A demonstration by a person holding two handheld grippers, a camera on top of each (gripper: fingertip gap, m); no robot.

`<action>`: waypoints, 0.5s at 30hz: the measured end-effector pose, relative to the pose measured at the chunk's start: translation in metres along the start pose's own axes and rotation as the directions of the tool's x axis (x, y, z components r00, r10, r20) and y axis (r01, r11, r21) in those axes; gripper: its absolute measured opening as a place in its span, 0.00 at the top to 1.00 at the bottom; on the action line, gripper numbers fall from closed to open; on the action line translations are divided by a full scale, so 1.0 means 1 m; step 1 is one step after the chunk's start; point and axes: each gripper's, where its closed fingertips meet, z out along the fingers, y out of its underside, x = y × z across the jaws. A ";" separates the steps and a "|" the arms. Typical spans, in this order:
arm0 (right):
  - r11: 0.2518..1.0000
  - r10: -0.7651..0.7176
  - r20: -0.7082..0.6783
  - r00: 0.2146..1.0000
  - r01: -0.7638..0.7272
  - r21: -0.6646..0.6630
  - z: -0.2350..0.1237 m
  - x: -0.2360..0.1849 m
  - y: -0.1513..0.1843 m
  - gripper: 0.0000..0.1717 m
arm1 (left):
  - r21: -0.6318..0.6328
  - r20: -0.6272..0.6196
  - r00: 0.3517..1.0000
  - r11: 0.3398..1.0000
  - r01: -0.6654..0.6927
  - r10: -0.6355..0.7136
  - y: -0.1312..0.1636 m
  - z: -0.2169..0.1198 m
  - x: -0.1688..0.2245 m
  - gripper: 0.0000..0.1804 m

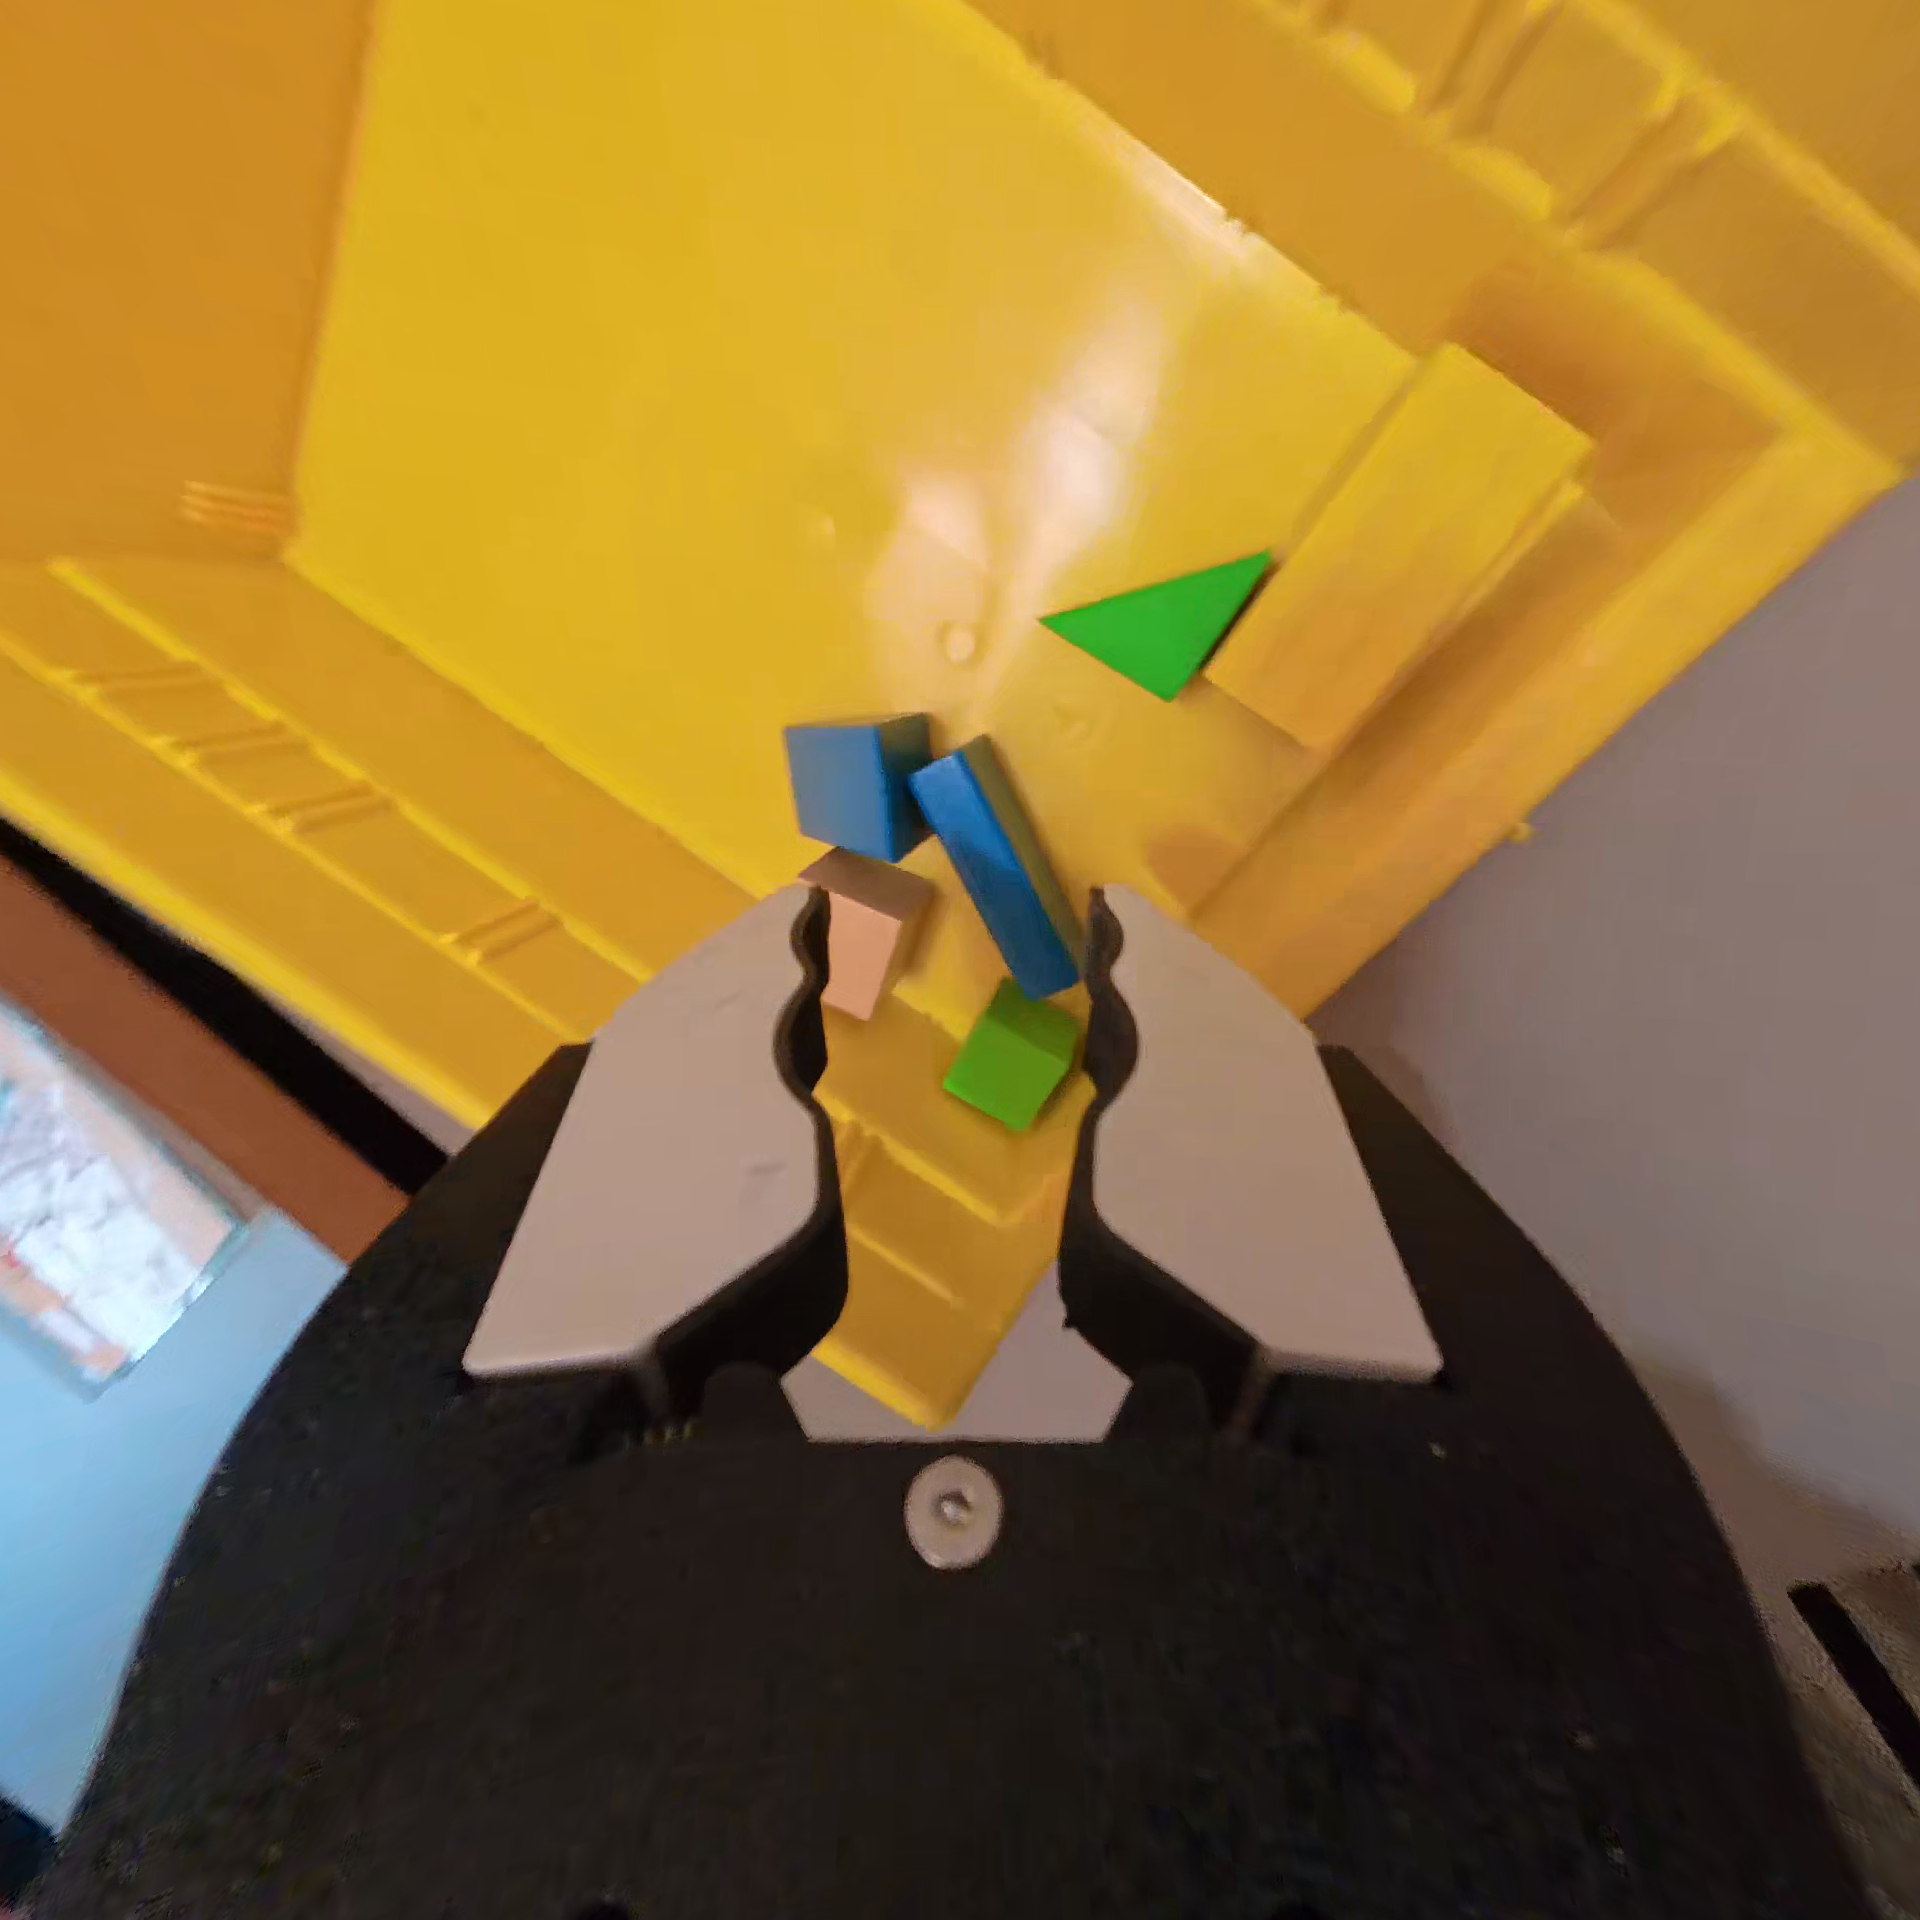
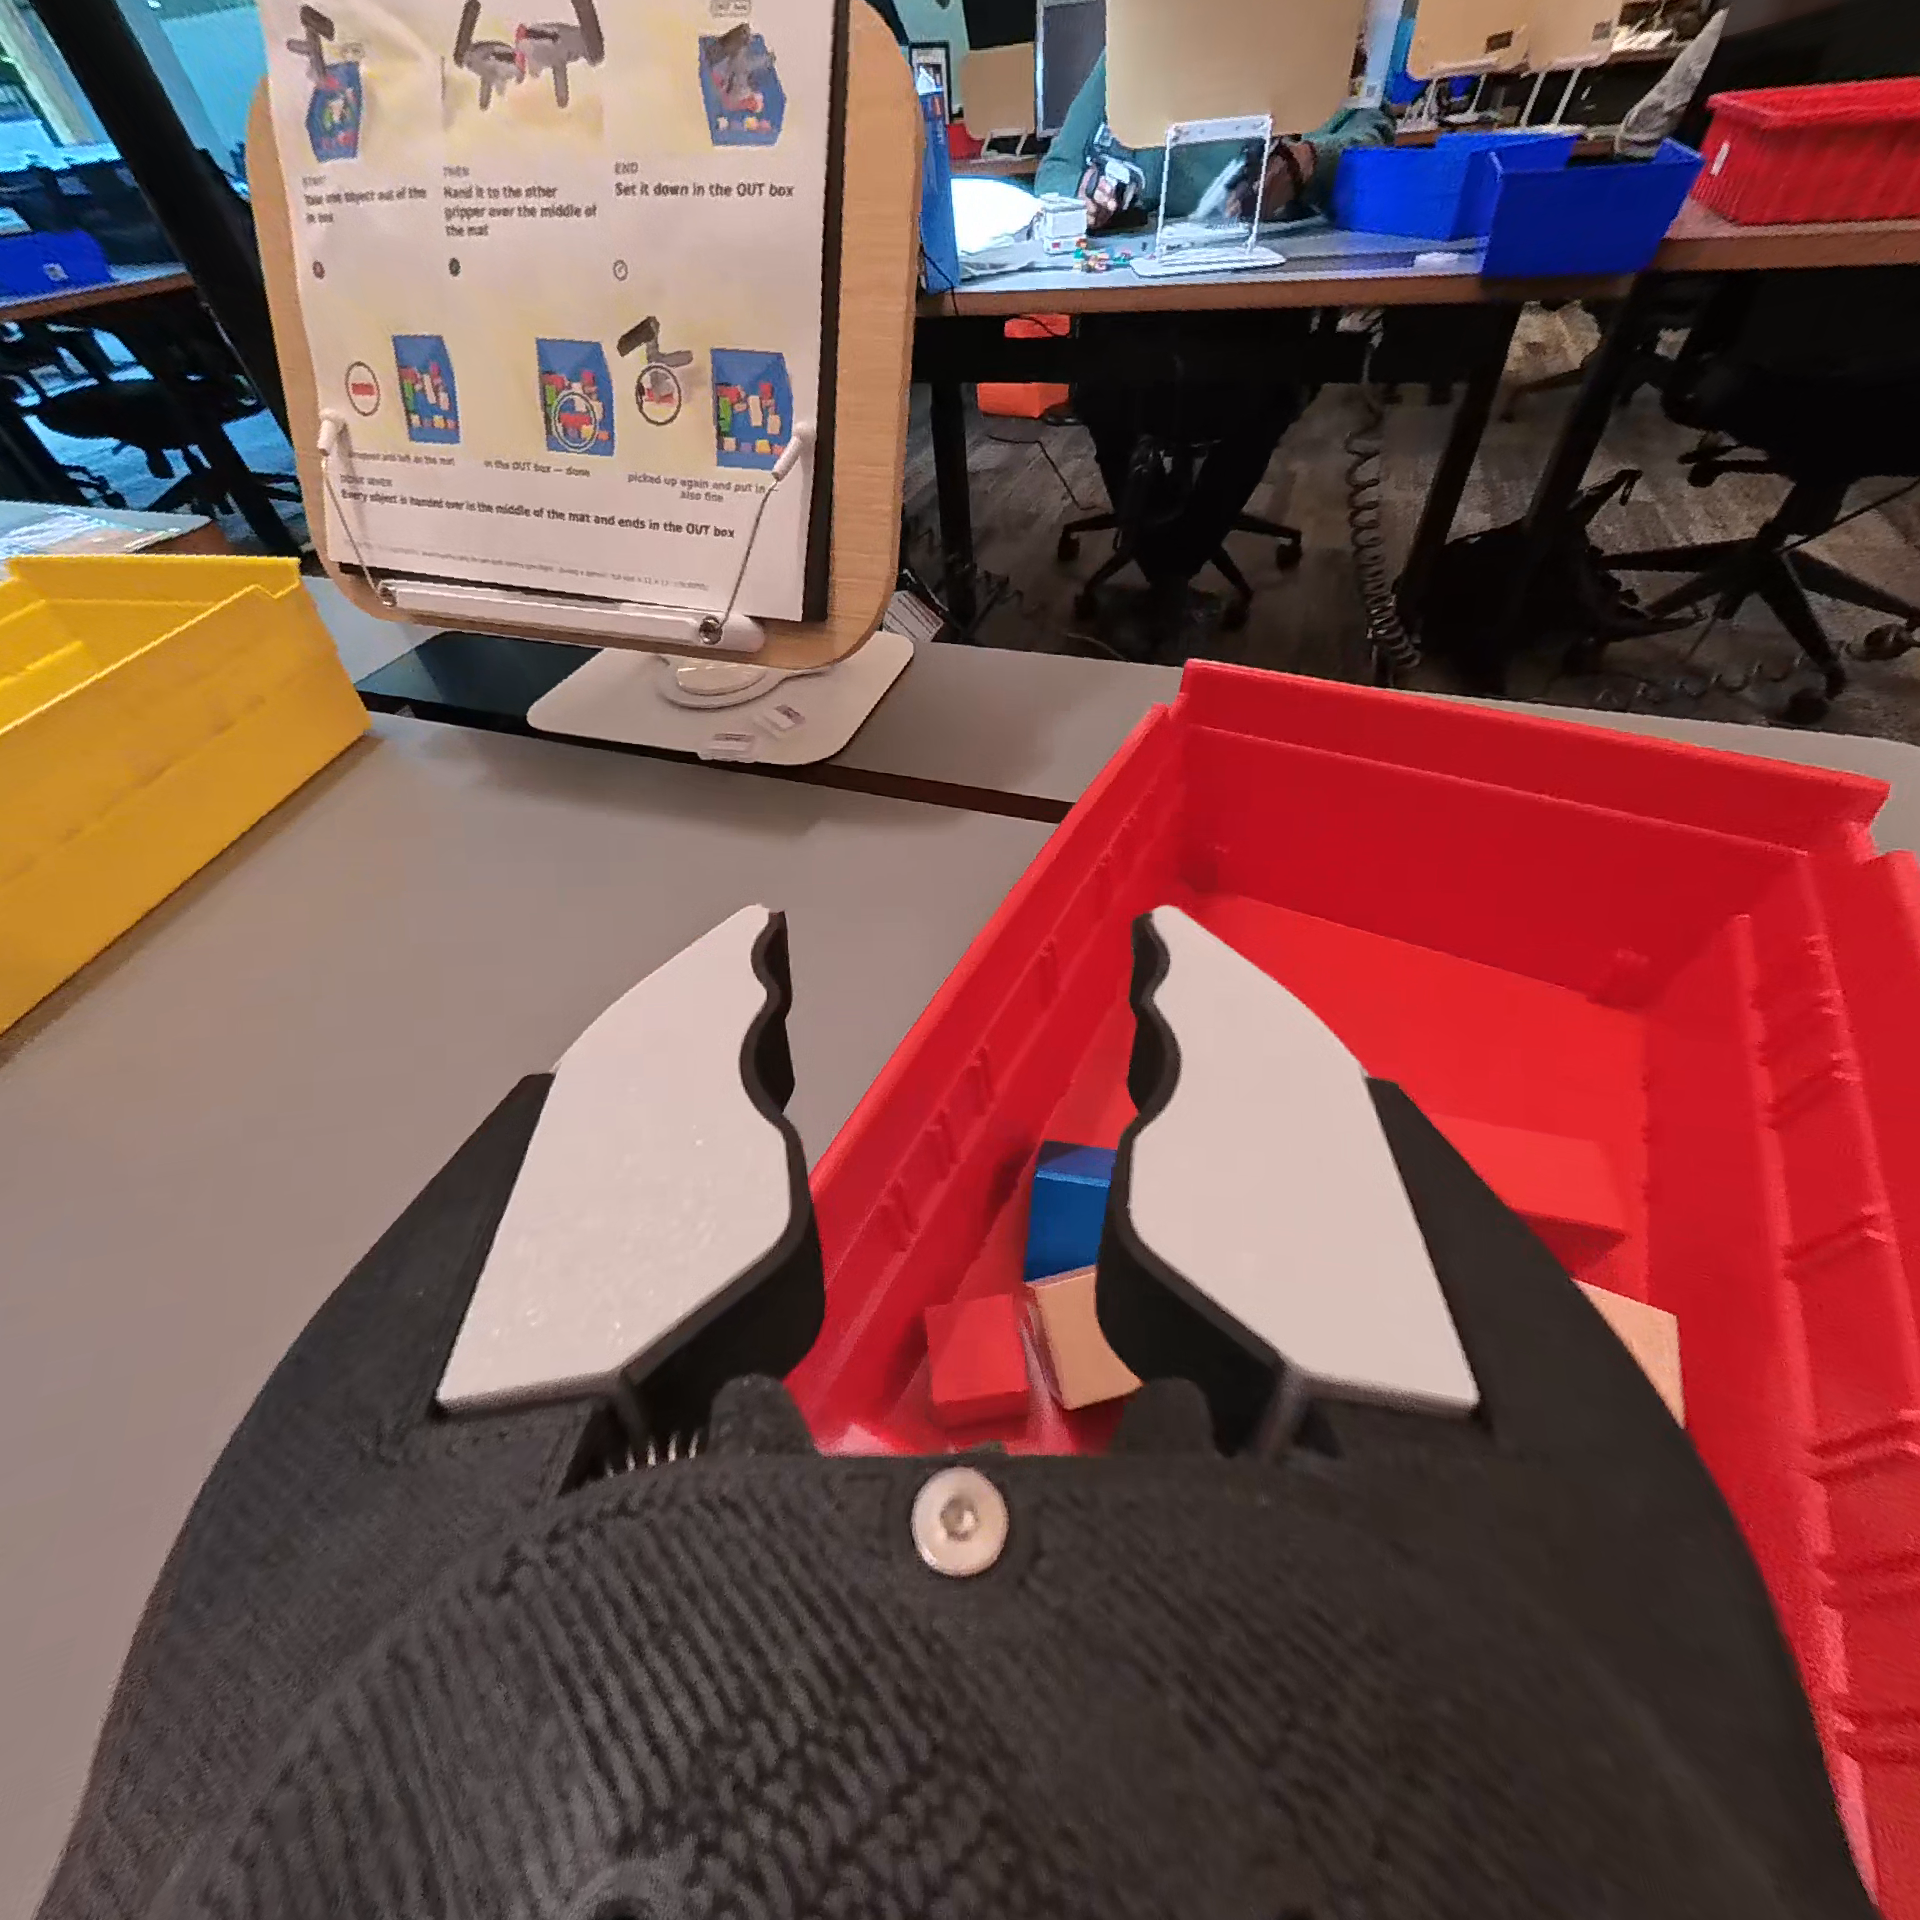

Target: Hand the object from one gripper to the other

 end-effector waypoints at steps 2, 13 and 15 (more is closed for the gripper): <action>1.000 -0.003 0.011 1.000 0.003 0.002 0.001 -0.003 -0.001 0.63 | -0.013 -0.063 0.997 0.999 -0.035 0.034 0.006 0.006 0.008 0.78; 1.000 -0.006 0.035 0.999 0.006 -0.009 0.005 -0.011 0.001 0.63 | -0.285 -0.136 0.951 0.930 0.232 -0.279 0.033 0.034 0.026 0.83; 1.000 -0.010 0.043 0.999 0.010 -0.007 0.005 -0.014 0.000 0.63 | -0.326 -0.131 0.948 0.916 0.234 -0.289 0.038 0.042 0.028 0.82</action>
